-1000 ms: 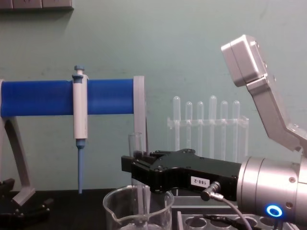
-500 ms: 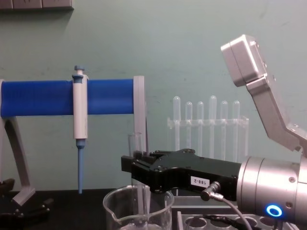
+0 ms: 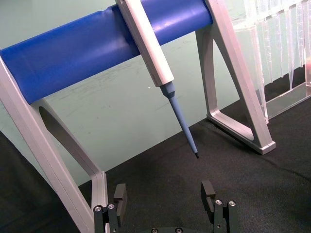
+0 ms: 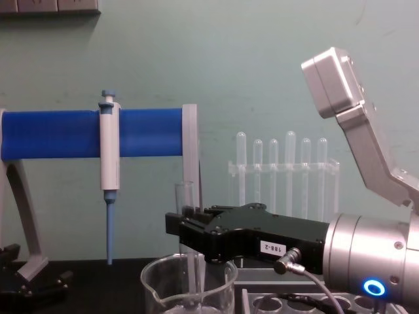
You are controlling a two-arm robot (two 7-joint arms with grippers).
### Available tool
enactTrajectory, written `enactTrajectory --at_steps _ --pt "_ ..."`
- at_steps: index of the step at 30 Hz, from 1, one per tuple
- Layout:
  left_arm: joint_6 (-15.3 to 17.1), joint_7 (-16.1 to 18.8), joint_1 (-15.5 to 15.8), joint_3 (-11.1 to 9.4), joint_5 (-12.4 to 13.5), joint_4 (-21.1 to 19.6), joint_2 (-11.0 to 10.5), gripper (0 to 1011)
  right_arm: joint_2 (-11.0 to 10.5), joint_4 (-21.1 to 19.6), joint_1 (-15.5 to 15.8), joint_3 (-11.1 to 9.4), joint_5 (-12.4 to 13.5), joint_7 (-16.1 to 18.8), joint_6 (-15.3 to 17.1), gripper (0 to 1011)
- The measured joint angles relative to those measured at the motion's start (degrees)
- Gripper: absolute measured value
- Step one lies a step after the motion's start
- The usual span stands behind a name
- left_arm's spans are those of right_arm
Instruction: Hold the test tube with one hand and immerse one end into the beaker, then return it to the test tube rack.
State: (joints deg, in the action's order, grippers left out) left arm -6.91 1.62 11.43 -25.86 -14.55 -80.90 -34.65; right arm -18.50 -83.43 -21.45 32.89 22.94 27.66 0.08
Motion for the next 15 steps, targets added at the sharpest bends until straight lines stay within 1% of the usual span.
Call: enactTrajectory --at_steps 15 --pt "0.0 0.0 0.0 0.0 0.0 0.0 0.0 1000 0.0 0.0 0.0 0.0 0.0 0.0 0.0 224"
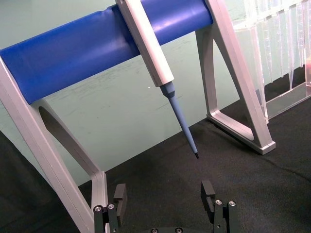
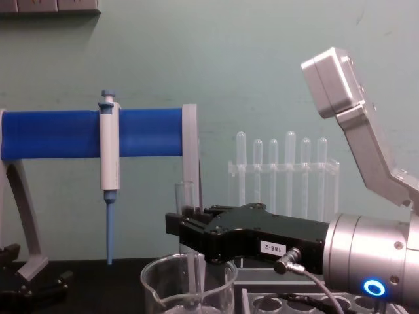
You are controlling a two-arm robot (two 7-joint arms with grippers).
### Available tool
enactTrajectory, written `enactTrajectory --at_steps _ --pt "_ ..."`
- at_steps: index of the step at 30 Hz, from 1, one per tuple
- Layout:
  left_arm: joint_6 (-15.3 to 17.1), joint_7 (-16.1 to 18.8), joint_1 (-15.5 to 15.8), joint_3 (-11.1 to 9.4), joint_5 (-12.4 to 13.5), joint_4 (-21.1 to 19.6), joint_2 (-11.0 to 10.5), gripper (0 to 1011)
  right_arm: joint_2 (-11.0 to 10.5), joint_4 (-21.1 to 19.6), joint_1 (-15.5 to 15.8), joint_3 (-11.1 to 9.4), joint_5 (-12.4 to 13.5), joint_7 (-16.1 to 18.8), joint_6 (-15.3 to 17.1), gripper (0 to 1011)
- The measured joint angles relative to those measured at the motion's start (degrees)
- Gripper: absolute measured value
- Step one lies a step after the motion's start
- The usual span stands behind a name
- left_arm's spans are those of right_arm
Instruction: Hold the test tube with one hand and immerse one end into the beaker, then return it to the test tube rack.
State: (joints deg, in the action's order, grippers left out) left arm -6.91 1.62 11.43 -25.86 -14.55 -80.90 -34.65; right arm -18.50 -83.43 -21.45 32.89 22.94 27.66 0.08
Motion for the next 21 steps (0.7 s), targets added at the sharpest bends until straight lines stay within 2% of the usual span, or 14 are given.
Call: enactTrajectory --at_steps 21 --pt "0.0 0.0 0.0 0.0 0.0 0.0 0.0 1000 0.0 0.0 0.0 0.0 0.0 0.0 0.0 224"
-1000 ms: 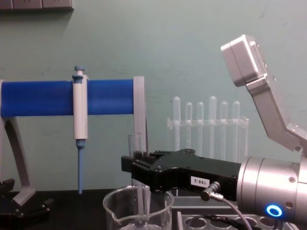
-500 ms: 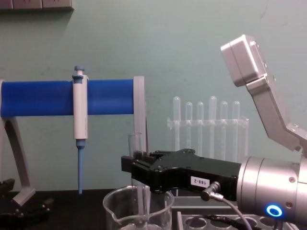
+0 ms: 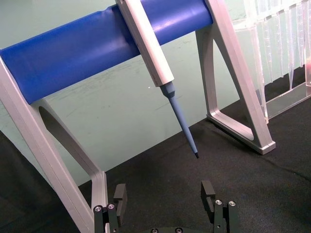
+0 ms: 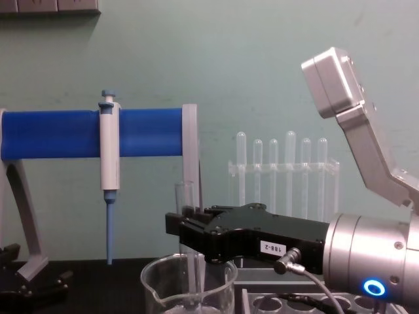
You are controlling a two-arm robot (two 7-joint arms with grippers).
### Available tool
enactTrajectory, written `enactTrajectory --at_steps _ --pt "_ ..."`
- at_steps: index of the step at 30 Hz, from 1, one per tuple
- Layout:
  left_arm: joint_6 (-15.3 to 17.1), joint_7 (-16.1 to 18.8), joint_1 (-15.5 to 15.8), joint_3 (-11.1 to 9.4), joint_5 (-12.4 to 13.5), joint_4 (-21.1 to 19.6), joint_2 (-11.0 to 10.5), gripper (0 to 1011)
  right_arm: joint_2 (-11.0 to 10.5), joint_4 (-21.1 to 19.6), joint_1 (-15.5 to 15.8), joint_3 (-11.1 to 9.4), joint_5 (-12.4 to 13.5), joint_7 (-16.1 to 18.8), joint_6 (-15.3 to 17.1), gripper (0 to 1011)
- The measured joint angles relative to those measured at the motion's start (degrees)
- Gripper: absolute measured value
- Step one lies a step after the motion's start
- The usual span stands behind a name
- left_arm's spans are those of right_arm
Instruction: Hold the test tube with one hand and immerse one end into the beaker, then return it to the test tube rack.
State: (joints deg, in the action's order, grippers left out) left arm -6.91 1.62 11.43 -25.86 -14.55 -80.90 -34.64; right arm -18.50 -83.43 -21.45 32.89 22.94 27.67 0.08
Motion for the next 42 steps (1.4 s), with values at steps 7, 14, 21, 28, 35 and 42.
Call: enactTrajectory --at_steps 7,14,21,28,35,42 --pt "0.0 0.0 0.0 0.0 0.0 0.0 0.0 1000 0.0 0.0 0.0 0.0 0.0 0.0 0.0 224" --pt "0.0 0.0 0.0 0.0 0.0 0.0 0.0 1000 0.0 0.0 0.0 0.0 0.0 0.0 0.0 224" --pt "0.0 0.0 0.0 0.0 0.0 0.0 0.0 1000 0.0 0.0 0.0 0.0 0.0 0.0 0.0 224" --pt "0.0 0.0 0.0 0.0 0.0 0.0 0.0 1000 0.0 0.0 0.0 0.0 0.0 0.0 0.0 224" --pt "0.0 0.0 0.0 0.0 0.0 0.0 0.0 1000 0.0 0.0 0.0 0.0 0.0 0.0 0.0 224" --pt "0.0 0.0 0.0 0.0 0.0 0.0 0.0 1000 0.0 0.0 0.0 0.0 0.0 0.0 0.0 224"
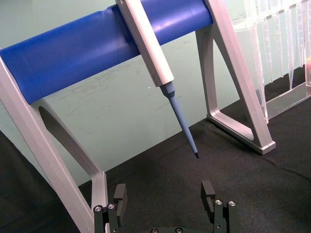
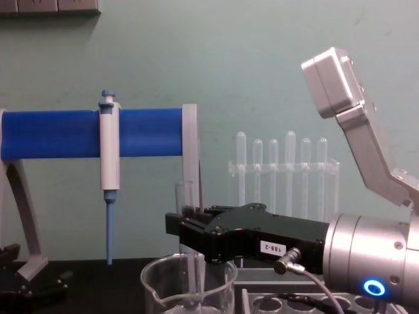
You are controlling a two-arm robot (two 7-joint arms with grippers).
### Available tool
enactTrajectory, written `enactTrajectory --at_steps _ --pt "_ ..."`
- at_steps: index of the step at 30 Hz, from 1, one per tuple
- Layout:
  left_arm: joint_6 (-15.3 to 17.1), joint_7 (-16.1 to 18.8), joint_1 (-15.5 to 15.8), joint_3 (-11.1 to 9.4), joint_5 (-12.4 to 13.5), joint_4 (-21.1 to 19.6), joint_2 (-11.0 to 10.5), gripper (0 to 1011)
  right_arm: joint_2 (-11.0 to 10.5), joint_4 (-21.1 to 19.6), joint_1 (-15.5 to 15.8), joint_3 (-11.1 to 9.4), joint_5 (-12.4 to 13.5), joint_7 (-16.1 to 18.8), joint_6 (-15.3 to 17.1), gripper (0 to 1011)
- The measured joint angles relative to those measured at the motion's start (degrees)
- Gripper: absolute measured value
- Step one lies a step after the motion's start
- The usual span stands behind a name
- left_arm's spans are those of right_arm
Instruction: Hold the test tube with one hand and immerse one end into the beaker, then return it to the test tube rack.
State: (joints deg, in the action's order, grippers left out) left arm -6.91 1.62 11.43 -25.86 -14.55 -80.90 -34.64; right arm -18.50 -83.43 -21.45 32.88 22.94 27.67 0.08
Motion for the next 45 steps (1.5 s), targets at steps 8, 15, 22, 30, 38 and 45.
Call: enactTrajectory --at_steps 8,15,22,30,38,45 --pt "0.0 0.0 0.0 0.0 0.0 0.0 0.0 1000 0.0 0.0 0.0 0.0 0.0 0.0 0.0 224" --pt "0.0 0.0 0.0 0.0 0.0 0.0 0.0 1000 0.0 0.0 0.0 0.0 0.0 0.0 0.0 224" --pt "0.0 0.0 0.0 0.0 0.0 0.0 0.0 1000 0.0 0.0 0.0 0.0 0.0 0.0 0.0 224" --pt "0.0 0.0 0.0 0.0 0.0 0.0 0.0 1000 0.0 0.0 0.0 0.0 0.0 0.0 0.0 224" --pt "0.0 0.0 0.0 0.0 0.0 0.0 0.0 1000 0.0 0.0 0.0 0.0 0.0 0.0 0.0 224" --pt "0.0 0.0 0.0 0.0 0.0 0.0 0.0 1000 0.0 0.0 0.0 0.0 0.0 0.0 0.0 224"
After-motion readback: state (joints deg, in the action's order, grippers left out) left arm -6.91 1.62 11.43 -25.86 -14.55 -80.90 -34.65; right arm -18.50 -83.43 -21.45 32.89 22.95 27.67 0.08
